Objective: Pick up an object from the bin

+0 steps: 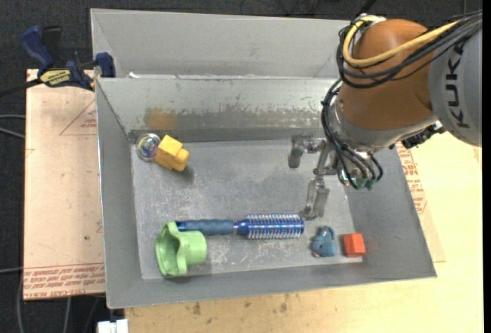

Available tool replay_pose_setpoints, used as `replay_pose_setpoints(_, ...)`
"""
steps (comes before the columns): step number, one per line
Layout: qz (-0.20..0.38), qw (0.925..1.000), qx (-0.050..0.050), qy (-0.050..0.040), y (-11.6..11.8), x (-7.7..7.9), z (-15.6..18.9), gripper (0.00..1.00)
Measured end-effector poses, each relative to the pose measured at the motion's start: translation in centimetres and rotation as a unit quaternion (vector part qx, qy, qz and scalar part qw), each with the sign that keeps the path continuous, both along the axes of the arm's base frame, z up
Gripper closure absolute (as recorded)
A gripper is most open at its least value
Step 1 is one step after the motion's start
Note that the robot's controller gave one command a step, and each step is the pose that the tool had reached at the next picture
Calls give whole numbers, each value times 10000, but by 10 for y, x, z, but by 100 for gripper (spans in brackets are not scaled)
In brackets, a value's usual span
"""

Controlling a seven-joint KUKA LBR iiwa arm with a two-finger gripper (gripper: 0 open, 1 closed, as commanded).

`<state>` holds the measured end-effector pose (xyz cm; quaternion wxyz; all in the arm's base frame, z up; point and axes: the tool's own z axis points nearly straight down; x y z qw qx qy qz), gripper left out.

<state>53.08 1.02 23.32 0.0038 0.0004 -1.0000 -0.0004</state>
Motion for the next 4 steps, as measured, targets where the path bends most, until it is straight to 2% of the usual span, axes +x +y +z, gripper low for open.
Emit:
replay_pose_setpoints(1, -1305, 9914, -6, -16, 5, -19, -84, 0)
replay_pose_setpoints(2, -1584, 9874, -9, -2, 28, -21, -166, 0)
replay_pose_setpoints(3, -1593, 9872, -6, -28, 27, -19, -162, 100)
replay_pose_setpoints(4, -1526, 9883, 2, -65, 35, -44, -42, 100)
